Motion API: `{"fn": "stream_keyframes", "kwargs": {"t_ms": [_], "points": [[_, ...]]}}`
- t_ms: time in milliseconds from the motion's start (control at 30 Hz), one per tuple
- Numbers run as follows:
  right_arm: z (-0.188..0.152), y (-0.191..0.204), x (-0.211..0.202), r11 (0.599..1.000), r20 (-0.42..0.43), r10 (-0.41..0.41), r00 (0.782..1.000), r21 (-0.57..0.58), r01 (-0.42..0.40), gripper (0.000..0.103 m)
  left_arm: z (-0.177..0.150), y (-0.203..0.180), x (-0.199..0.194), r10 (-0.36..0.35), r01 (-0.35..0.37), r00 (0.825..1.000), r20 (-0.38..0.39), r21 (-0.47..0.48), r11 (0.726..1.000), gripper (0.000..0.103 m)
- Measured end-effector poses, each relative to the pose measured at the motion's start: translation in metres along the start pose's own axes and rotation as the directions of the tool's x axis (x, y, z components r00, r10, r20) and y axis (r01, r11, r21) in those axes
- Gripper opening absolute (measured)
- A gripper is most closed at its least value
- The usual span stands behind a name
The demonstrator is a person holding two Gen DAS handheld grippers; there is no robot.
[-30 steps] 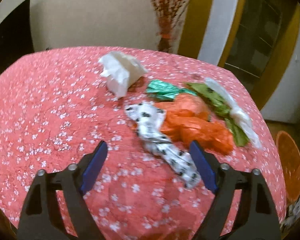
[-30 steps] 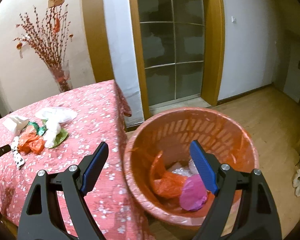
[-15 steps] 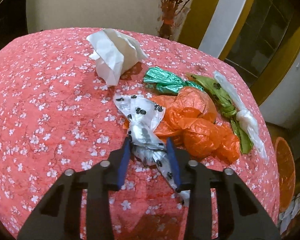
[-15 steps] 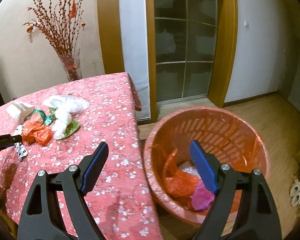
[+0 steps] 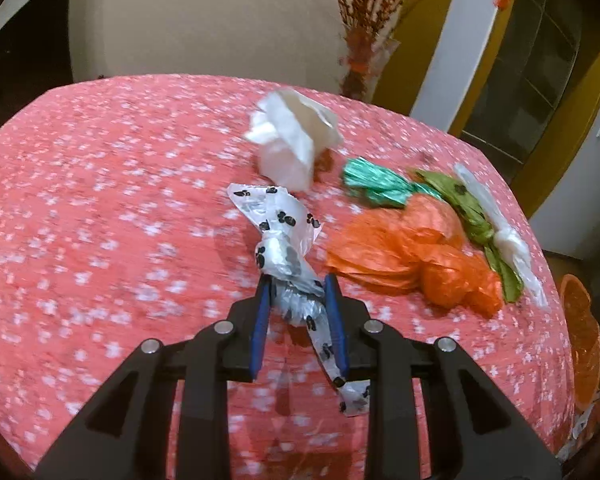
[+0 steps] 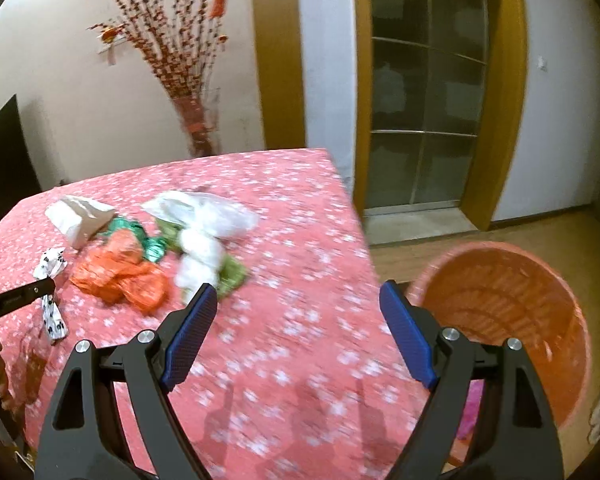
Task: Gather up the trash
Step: 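Grasp the clear plastic bag with the right tool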
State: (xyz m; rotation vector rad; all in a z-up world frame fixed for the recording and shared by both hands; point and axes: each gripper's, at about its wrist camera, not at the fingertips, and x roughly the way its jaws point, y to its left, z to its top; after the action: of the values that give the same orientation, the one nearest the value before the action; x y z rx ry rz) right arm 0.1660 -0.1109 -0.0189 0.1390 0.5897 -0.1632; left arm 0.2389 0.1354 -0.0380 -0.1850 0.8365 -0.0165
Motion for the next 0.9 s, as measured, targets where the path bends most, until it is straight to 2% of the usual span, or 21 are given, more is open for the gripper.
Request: {"fn": "stream_keyframes", "kwargs": {"t_ms": [100,167,300,433,600,833,900], "points": [[0.010,0.018,0.019,0.999,-0.027,0.042,0.999,-0.007,-0.042,0.076,0.004,0.012,-0.006,0.017,-0.017,1.000,0.019,-0.005,1.000,0.028],[0.014,0.026,0.032,0.998,-0.051,0.066,0.997,-0.011,-0.067,0.065,0.008,0.020,-0.008,0.022,-0.022,0.999,0.027,-0.012,1.000,0.027],[0.022,0.045,0.061,0.995,-0.099,0.100,0.990,-0.009,-0.101,0.059,0.014,0.030,-0.010,0.029,-0.029,0.999,0.035,-0.015,0.999,0.027],[0.026,0.062,0.080,0.994,-0.124,0.093,0.988,-0.041,-0.099,0.057,0.013,0.038,-0.012,0.029,-0.029,0.999,0.041,-0.012,1.000,0.027],[0.027,0.065,0.096,0.995,-0.155,0.068,0.986,-0.057,-0.078,0.051,0.016,0.039,-0.011,0.024,-0.024,0.999,0.042,-0.007,1.000,0.027],[0.024,0.062,0.099,0.995,-0.171,0.053,0.984,-0.068,-0.066,0.028,0.018,0.038,-0.007,0.015,-0.015,0.999,0.036,-0.002,1.000,0.027],[0.024,0.059,0.096,0.996,-0.165,0.059,0.985,-0.059,-0.069,0.026,0.018,0.037,-0.007,0.010,-0.010,0.999,0.034,0.000,1.000,0.027]]}}
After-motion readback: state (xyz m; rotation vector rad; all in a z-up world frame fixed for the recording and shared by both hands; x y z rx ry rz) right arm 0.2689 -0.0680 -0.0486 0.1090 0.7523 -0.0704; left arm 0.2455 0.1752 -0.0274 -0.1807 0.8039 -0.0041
